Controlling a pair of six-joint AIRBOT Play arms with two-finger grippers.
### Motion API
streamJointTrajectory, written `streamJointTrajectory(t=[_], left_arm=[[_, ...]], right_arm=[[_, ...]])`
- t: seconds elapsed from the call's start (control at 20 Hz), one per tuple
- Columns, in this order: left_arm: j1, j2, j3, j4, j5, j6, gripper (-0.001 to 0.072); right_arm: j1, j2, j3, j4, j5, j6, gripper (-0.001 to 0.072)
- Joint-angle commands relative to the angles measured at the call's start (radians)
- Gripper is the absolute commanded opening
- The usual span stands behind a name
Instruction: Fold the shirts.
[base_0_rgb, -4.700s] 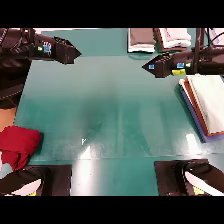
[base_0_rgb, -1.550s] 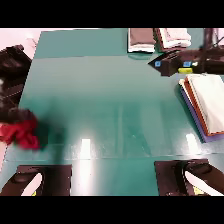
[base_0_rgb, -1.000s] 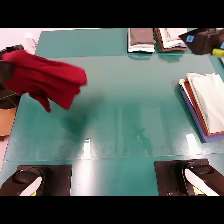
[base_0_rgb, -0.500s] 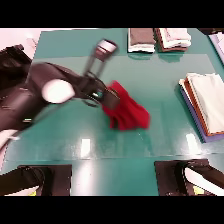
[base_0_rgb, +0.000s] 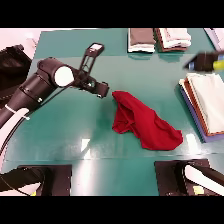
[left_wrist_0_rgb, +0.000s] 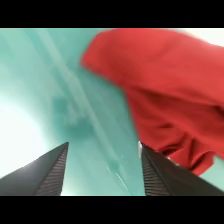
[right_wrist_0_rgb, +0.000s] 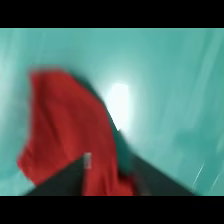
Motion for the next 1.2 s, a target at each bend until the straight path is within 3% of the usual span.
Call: streamJointTrajectory(t=[0.0,0.15,0.3,0.7,0.75,0.8,0.85,1.15], left_arm=[[0.075,-0.006,-0.095,-0.128,0.013,0.034,0.0529],[0.075,-0.04,-0.174,-0.235,0.024,0.086,0.0529],[0.074,-0.088,-0.191,-0.292,0.021,0.107,0.0529],[0.072,-0.161,-0.192,-0.377,0.027,0.157,0.0529],[0.072,-0.172,-0.193,-0.39,0.026,0.157,0.0529],[0.072,-0.183,-0.193,-0.405,0.026,0.158,0.0529],[0.072,-0.196,-0.193,-0.423,0.026,0.166,0.0529],[0.026,-0.279,-0.193,-0.552,0.042,0.262,0.0529]], right_arm=[[-0.161,0.052,-0.366,0.0,0.017,-0.057,0.0515],[-0.298,0.055,-0.604,-0.004,-0.036,-0.098,0.0515],[-0.352,0.056,-0.706,-0.047,-0.056,-0.144,0.0515],[-0.096,0.056,-0.78,-0.053,-0.225,-0.192,0.0495],[-0.059,0.056,-0.78,-0.054,-0.243,-0.192,0.0372],[-0.027,0.056,-0.779,-0.064,-0.253,-0.192,0.0112],[-0.003,0.056,-0.779,-0.083,-0.256,-0.193,0.0018],[0.041,0.057,-0.779,-0.101,-0.243,-0.182,0.0017]])
